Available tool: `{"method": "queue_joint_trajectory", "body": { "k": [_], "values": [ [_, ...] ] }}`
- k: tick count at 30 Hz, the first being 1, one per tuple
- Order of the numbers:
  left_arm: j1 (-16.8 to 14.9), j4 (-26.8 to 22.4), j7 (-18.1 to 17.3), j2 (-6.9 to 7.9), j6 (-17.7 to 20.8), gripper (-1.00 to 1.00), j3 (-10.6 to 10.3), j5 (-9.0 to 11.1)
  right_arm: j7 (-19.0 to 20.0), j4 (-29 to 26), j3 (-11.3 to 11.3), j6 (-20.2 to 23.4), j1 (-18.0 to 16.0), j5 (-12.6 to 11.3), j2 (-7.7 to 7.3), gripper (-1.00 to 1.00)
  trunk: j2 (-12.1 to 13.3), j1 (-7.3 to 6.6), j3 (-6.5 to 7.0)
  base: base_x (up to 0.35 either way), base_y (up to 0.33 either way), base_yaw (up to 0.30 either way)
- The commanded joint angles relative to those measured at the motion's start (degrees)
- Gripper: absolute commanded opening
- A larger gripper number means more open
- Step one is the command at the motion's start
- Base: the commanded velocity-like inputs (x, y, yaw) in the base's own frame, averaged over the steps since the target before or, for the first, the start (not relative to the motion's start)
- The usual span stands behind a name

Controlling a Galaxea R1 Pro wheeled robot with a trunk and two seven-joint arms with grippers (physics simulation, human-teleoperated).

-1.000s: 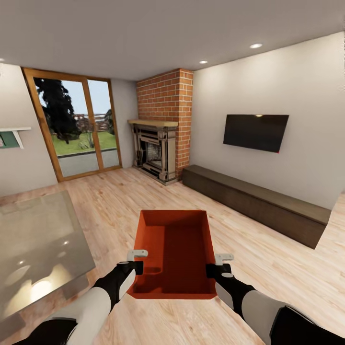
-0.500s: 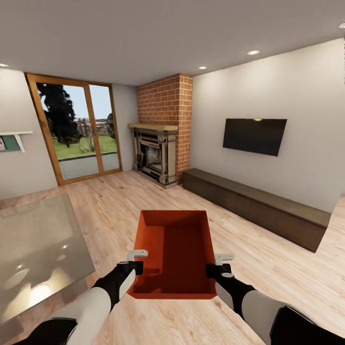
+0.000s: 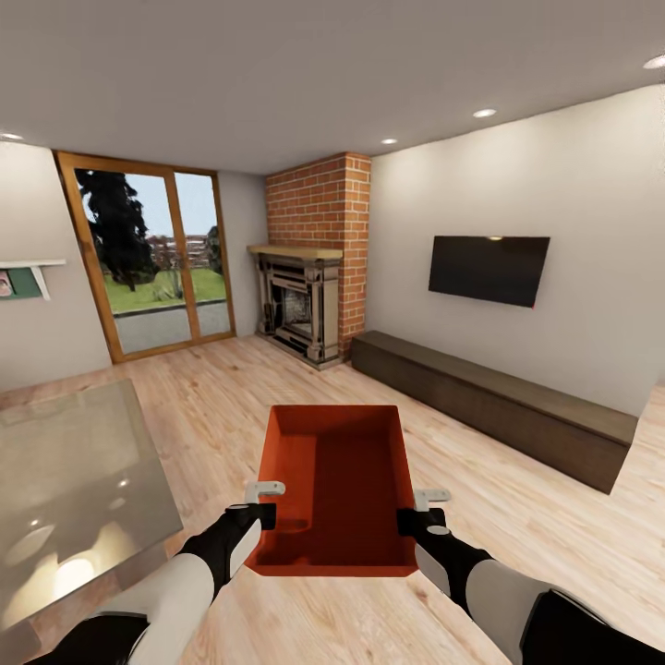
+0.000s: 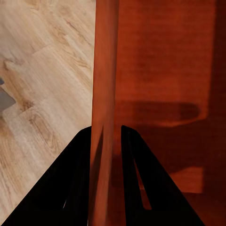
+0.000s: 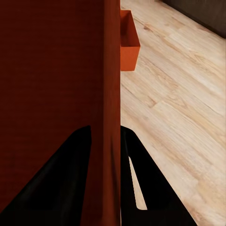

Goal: Move the two storage containers from the living room to the garage. In the garage, place one container on the floor and stack the other container on top of it (either order is fine).

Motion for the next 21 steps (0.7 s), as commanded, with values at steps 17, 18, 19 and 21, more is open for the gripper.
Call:
{"method": "queue_joint_trajectory", "body": {
  "k": [17, 18, 19, 21],
  "values": [
    [0.0, -0.1, 2.1, 0.32, 0.5, -1.0, 0.2, -0.9, -0.3, 0.1, -0.2, -0.4, 0.0, -0.2, -1.6, -1.0, -0.1, 0.02, 1.48, 0.0, 0.0, 0.0],
    [0.0, -0.1, 2.1, 0.32, 0.5, -1.0, 0.2, -0.9, -0.3, 0.1, -0.2, -0.4, 0.0, -0.2, -1.6, -1.0, -0.1, 0.02, 1.57, 0.0, 0.0, 0.0],
    [0.0, -0.1, 2.1, 0.32, 0.5, -1.0, 0.2, -0.9, -0.3, 0.1, -0.2, -0.4, 0.0, -0.2, -1.6, -1.0, -0.1, 0.02, 1.66, 0.0, 0.0, 0.0],
    [0.0, -0.1, 2.1, 0.32, 0.5, -1.0, 0.2, -0.9, -0.3, 0.1, -0.2, -0.4, 0.0, -0.2, -1.6, -1.0, -0.1, 0.02, 1.84, 0.0, 0.0, 0.0]
  ]
}}
